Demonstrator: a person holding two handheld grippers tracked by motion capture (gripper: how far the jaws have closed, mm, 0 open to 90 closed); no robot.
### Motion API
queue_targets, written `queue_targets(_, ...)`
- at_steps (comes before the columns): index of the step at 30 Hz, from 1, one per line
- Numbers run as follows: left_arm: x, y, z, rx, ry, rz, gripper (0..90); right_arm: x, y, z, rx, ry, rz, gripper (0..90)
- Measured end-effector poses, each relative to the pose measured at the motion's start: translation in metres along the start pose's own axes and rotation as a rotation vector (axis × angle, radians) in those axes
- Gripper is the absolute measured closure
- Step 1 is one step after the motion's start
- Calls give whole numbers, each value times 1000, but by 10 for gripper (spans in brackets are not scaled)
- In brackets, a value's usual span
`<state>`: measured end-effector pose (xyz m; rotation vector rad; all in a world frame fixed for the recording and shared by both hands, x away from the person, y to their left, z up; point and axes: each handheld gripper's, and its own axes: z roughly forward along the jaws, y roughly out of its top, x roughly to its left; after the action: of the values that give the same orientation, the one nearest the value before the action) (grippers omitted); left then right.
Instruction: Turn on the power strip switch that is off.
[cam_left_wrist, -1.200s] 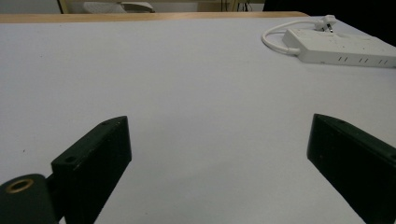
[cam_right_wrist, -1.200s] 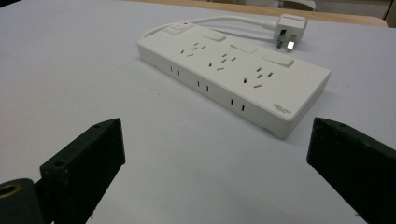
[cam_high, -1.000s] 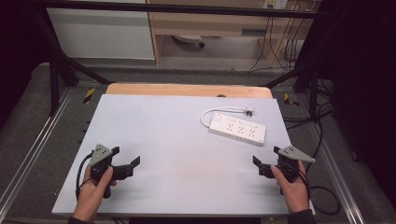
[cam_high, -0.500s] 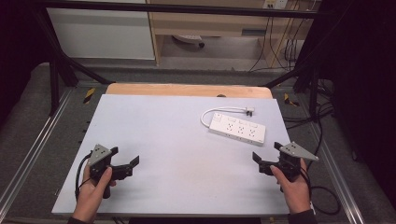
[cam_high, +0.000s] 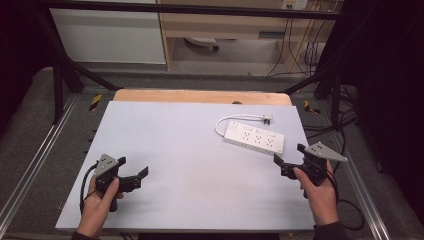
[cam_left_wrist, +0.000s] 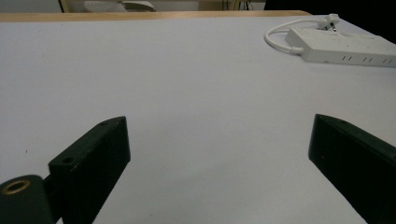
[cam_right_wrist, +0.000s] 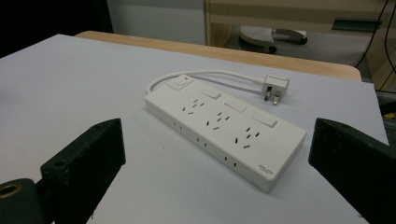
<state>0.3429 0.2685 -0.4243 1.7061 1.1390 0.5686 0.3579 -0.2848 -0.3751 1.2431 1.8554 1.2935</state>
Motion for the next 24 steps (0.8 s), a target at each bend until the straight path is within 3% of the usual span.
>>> queue_targets(17,-7,-4,4,39,-4,36,54,-10,22,18,-26,14,32,42)
queue_targets(24,-5,-4,5,48,7,23,54,-19,28,27,-30,7,85,59)
